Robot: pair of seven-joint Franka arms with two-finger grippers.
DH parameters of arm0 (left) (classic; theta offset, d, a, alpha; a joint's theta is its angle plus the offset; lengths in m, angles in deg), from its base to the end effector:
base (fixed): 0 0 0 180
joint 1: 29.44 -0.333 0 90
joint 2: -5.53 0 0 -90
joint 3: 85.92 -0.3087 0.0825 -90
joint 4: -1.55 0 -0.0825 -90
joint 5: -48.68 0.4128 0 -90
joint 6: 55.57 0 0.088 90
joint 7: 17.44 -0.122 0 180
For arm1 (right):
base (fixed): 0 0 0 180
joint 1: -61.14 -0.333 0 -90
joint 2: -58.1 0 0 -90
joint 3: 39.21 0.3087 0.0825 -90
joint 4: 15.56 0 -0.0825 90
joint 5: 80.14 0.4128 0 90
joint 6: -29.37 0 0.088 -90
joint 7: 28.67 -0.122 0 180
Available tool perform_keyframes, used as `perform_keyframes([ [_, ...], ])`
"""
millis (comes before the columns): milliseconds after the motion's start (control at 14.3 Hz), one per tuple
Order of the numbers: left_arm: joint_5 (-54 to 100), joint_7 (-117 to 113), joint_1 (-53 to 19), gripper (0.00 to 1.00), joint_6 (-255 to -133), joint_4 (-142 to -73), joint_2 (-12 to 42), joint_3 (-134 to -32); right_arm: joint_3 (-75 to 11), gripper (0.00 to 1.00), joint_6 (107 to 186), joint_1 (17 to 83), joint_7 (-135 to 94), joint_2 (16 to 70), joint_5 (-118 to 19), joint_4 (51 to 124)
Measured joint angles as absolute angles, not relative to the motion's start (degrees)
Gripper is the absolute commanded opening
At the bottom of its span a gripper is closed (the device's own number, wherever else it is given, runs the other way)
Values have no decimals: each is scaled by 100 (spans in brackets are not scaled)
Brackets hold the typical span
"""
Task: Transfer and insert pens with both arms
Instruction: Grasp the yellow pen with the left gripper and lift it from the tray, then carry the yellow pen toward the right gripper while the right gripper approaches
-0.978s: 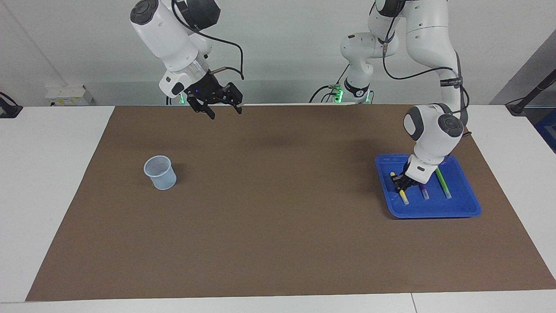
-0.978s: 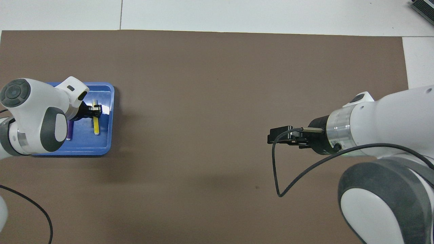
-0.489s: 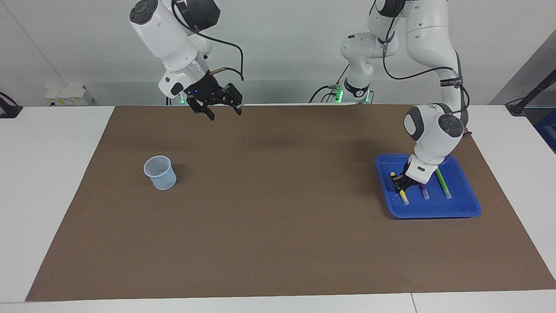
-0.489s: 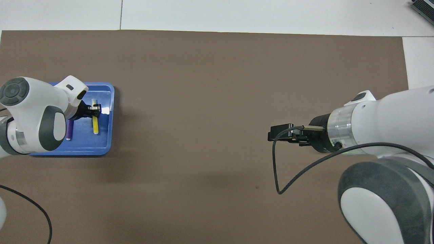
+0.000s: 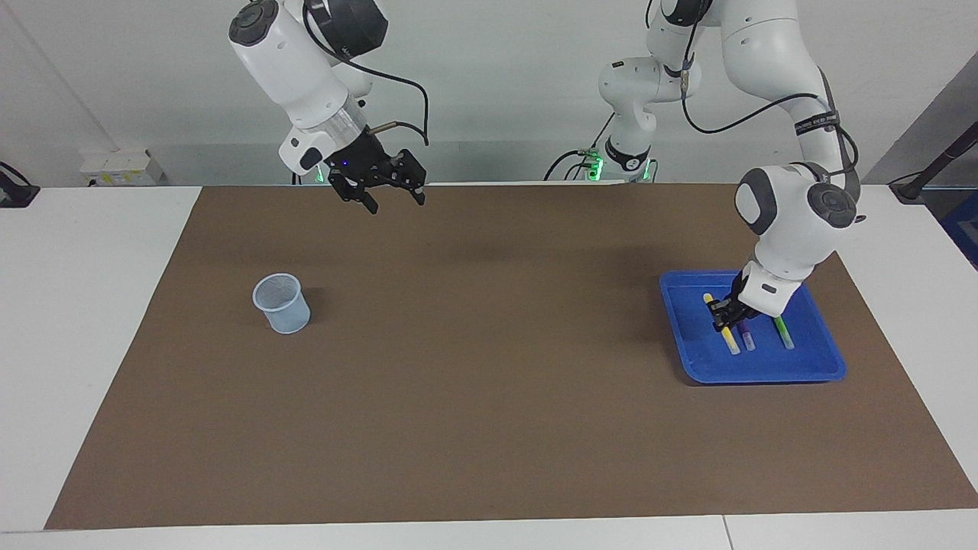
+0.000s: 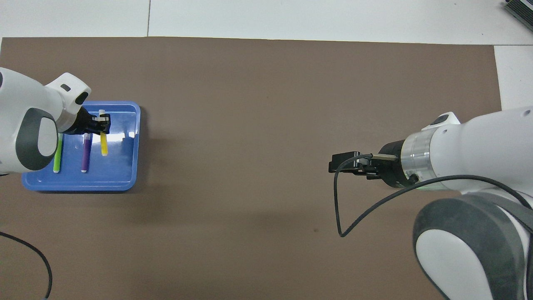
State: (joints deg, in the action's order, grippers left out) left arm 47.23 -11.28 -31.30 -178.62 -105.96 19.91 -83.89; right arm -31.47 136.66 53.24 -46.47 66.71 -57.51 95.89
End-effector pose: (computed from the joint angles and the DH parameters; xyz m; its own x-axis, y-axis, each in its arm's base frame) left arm 0.6411 -0.0025 0.3434 0.9927 0.1193 0.0168 0.1187 -0.9924 0.0323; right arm 0.5245 0.1862 0.5298 0.9897 -0.1317 -0.0554 -0.1428 -0.9233 -0.3565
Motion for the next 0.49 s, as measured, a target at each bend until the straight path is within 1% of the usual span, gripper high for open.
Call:
perform_keyframes([
  [210, 4714, -544, -3122, 0, -17425, -10398, 1790, -8365, -3147, 100, 13750, 5324, -4755, 6671, -5512, 9628],
  [489, 4706, 954, -3118, 0, -16863, -9957, 1615, -8245, -3145, 100, 13923, 5324, -5109, 6672, -5107, 9671],
])
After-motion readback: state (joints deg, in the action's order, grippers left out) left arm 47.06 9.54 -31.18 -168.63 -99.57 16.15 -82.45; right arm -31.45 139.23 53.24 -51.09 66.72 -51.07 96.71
